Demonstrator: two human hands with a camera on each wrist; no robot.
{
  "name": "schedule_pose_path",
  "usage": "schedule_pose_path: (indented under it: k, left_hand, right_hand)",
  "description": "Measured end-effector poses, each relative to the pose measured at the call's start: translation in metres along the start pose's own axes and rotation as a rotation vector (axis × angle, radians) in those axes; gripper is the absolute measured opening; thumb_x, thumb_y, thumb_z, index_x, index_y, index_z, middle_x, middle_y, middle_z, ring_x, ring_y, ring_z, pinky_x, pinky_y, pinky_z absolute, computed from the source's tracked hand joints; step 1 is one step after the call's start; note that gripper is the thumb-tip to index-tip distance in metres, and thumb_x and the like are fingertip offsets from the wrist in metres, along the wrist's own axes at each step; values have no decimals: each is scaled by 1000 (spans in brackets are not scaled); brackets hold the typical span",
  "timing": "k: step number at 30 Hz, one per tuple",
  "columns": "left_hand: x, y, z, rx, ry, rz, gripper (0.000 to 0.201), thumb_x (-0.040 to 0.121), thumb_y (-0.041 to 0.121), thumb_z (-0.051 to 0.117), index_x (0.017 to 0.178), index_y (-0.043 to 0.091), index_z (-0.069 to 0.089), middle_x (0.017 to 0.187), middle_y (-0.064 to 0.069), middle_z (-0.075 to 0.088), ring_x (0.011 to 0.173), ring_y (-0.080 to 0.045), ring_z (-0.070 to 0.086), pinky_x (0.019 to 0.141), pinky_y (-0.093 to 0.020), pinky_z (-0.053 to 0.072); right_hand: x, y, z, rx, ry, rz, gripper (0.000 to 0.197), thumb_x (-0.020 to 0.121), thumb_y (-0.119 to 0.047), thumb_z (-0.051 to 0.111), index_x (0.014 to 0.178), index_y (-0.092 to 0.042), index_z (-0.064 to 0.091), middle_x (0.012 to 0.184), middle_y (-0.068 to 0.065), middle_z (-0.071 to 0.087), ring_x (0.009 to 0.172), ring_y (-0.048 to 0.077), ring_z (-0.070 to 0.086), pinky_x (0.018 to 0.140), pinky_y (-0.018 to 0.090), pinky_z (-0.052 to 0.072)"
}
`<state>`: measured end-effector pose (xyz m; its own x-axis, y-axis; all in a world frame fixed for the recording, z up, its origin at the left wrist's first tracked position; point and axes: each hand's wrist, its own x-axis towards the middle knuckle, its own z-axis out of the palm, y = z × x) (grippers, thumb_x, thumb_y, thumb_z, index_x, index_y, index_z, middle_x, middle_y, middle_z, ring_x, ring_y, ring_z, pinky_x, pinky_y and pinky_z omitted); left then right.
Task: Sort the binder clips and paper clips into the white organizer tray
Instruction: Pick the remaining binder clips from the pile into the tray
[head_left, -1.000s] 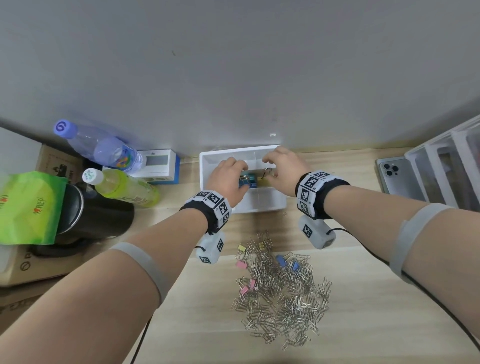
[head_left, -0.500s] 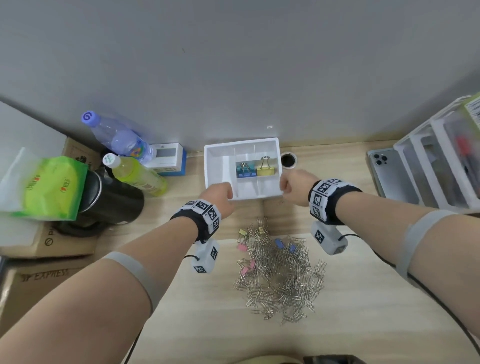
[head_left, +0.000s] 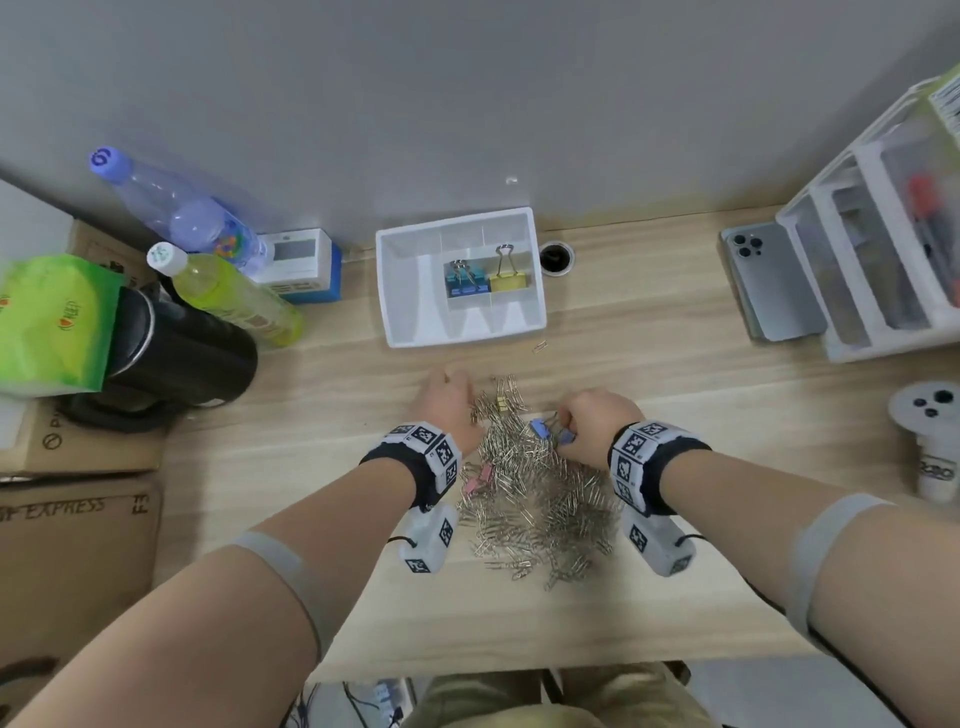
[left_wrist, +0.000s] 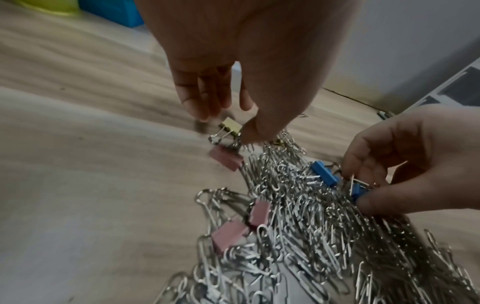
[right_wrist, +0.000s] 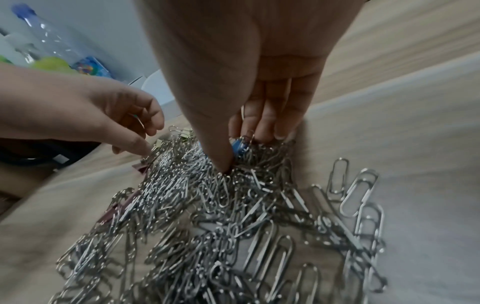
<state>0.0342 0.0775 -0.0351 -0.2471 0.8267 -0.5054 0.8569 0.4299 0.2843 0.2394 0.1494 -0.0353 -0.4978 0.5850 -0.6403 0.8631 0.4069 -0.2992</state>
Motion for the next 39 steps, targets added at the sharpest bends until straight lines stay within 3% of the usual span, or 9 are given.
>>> schedule_pose_path:
  k: [4, 11, 15, 17, 23, 28, 33, 37, 39]
  left_hand:
    - [-1, -6, 7, -3, 5, 11, 33, 79, 20, 71, 107, 18, 55, 111, -5, 47, 90, -23, 58, 87, -37, 54]
    - [1, 0, 9, -31, 18, -14, 16, 82, 18, 70, 95, 17, 60, 108, -5, 55, 91, -23, 58, 87, -36, 52]
    - [3, 2, 7, -67, 29, -35, 24, 80, 5, 65, 103, 14, 61, 102, -4, 59, 87, -21, 57, 77, -30, 51]
    - [4, 3, 6, -68, -10, -47, 30, 79, 0, 65, 107, 11, 63, 107, -6, 59, 90, -21, 57, 79, -27, 51]
    - [2, 5, 9, -109, 2, -26, 15, 78, 16, 69, 90, 12, 62, 98, -1, 51, 81, -15, 55, 68, -23, 44]
    - [5, 5, 9, -121, -5, -13, 16, 80, 0, 57, 88, 10, 68, 99, -7, 56, 79, -21, 65, 70, -33, 59]
    - [4, 5, 7, -119, -48, -8, 9, 75, 8, 65, 81, 13, 63, 93, -1, 49, 69, -16, 66, 52, -24, 47]
    - [4, 5, 7, -116, -24, 2, 14, 71, 12, 69, 84, 14, 64, 92, 0, 48, 74, -16, 61, 56, -23, 46]
    - [4, 4, 7, -93, -25, 14, 19, 70, 15, 72, 88, 15, 65, 94, -1, 51, 77, -16, 60, 61, -27, 52]
  right_hand:
    - [-3, -2, 5, -37, 38, -15, 21, 82, -26, 65, 103, -25, 65, 100, -3, 66, 89, 21, 63, 77, 34, 55]
    - [-13, -3, 11, 15, 115, -15, 25, 81, -33, 73, 103, -23, 63, 101, -3, 67, 93, 21, 62, 79, 35, 54]
    - [-18, 1, 11, 60, 113, -5, 24, 82, -37, 74, 102, -25, 67, 102, -7, 67, 94, 18, 62, 80, 32, 54]
    - [-19, 1, 10, 62, 111, 2, 26, 82, -38, 73, 104, -25, 68, 102, -7, 68, 93, 18, 63, 78, 30, 52]
    - [-17, 1, 14, 83, 162, -15, 26, 83, -36, 72, 106, -25, 65, 104, -5, 63, 95, 18, 60, 77, 29, 49]
    - [-17, 2, 20, 104, 256, -82, 11, 86, -25, 65, 96, -21, 65, 100, -4, 58, 91, 19, 58, 73, 29, 47]
    - [-15, -2, 21, 98, 246, -95, 14, 88, -19, 57, 95, -18, 69, 96, -2, 62, 89, 21, 60, 74, 30, 49]
    - [-16, -2, 22, 97, 231, -100, 20, 85, -20, 58, 103, -17, 68, 104, 0, 61, 94, 22, 59, 77, 33, 52]
    - [-15, -2, 22, 75, 231, -85, 23, 85, -16, 57, 106, -18, 67, 107, 0, 62, 96, 23, 59, 78, 33, 52]
